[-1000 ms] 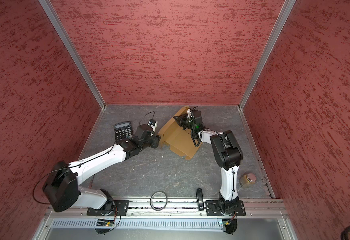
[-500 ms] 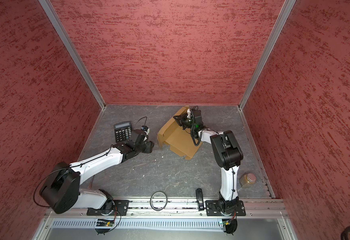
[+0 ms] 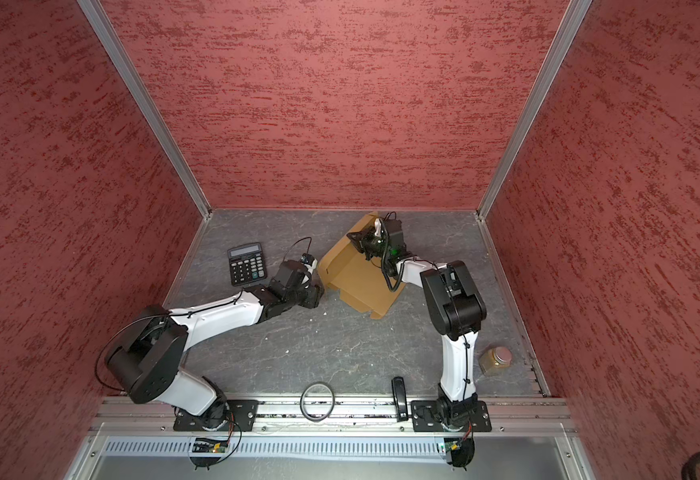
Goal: Fold the paper box
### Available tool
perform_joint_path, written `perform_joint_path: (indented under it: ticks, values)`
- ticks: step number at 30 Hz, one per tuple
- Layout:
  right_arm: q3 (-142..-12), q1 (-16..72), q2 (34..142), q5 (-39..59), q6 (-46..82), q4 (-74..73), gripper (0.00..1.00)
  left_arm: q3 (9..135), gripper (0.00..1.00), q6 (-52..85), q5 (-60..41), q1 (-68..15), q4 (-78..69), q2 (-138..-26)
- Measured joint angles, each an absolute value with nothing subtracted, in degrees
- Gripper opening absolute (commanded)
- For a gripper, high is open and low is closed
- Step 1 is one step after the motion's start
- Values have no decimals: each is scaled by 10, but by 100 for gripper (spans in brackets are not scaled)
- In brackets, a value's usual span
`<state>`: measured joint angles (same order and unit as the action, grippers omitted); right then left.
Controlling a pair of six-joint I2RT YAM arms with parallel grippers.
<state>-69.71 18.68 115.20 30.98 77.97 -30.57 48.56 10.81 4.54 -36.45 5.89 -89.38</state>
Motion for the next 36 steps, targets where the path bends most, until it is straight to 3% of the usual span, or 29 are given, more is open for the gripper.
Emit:
perform_joint_path:
  ticks: [14,36]
  values:
    - [-697,187,1152,308,780,-306,3,515,53,100,48,-367,54,-915]
    - [-697,187,1152,296,780,-297,3,570,50,92,11,-380,52,-946]
